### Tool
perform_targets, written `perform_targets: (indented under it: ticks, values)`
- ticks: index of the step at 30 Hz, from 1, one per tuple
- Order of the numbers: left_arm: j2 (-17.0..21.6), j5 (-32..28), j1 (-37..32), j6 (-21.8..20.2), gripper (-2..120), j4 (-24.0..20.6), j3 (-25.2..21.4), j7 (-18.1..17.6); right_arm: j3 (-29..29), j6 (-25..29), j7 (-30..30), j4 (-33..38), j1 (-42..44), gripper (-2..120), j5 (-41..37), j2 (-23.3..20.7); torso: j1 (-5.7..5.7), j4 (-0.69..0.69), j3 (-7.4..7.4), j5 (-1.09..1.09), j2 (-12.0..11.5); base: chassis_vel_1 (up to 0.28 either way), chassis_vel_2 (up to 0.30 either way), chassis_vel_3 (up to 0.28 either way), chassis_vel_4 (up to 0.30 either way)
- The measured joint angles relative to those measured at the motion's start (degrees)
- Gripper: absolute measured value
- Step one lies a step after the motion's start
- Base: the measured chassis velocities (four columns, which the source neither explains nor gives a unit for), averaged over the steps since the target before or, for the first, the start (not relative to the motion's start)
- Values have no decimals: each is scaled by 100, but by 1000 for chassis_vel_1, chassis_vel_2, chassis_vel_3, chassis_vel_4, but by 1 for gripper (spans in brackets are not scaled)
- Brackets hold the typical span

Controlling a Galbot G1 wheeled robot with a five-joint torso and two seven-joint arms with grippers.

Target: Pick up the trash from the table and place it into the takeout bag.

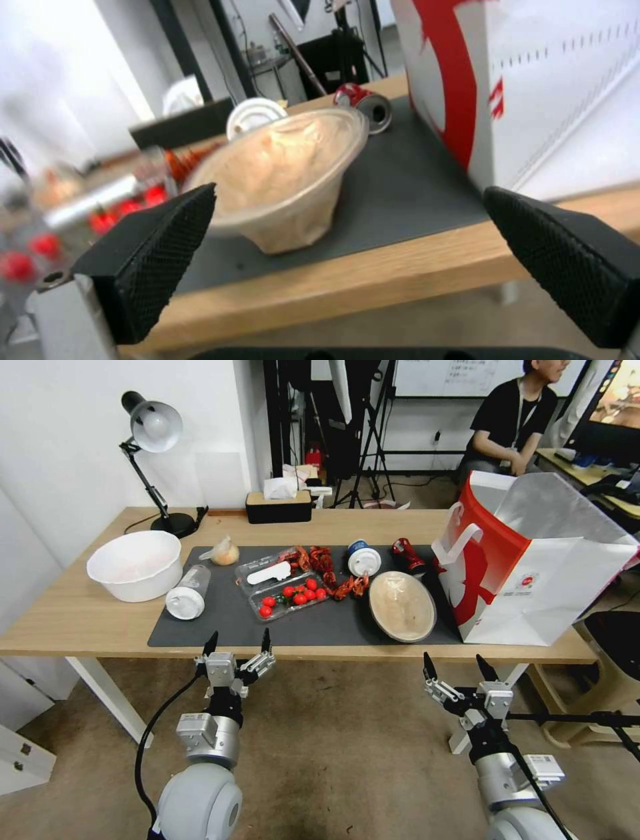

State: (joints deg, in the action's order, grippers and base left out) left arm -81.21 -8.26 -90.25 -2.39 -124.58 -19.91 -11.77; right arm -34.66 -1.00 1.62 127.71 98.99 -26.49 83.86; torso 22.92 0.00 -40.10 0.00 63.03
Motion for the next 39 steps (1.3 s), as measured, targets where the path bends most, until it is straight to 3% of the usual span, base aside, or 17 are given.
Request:
perform_targets:
  ticks: [4,6,8,9,10,18,26,32,39]
  values:
    - [8,40,-66,0,100,-5,-23,8,0,-211,-149,84,-81,100,-886,-81,0,0,0,0,0,0,0,0,0]
    - [7,81,-102,7,100,-19,-54,6,31,-384,-383,170,-201,100,-1698,-127,0,-1,0,-1,0,0,0,0,0]
    - [7,81,-102,7,100,-19,-54,6,31,-384,-383,170,-201,100,-1698,-127,0,-1,0,-1,0,0,0,0,0]
    - [27,85,-127,29,100,-36,-98,8,100,-687,-787,244,-439,100,-2751,-167,0,0,0,0,0,0,0,0,0]
    - [45,81,-136,49,100,-36,-112,11,130,-804,-974,267,-561,100,-3149,-173,0,0,0,0,0,0,0,0,0]
    - [77,103,-123,78,100,-9,-109,-7,269,-1107,-1609,153,-1084,100,-4863,-200,0,3,0,0,0,0,0,0,0]
    - [59,75,-19,-34,100,5,-81,-11,311,-1247,-2397,-5,-1426,100,-5479,-103,0,0,-1,0,0,0,0,0,0]
    - [123,62,-75,-7,100,6,-68,6,363,-1249,-2509,-119,-1549,100,-5697,-41,0,0,0,-1,0,0,0,0,0]
    - [237,30,-70,73,100,126,-25,12,353,-1226,-2792,-248,-1836,76,-6160,47,0,0,-1,-1,0,0,0,0,0]
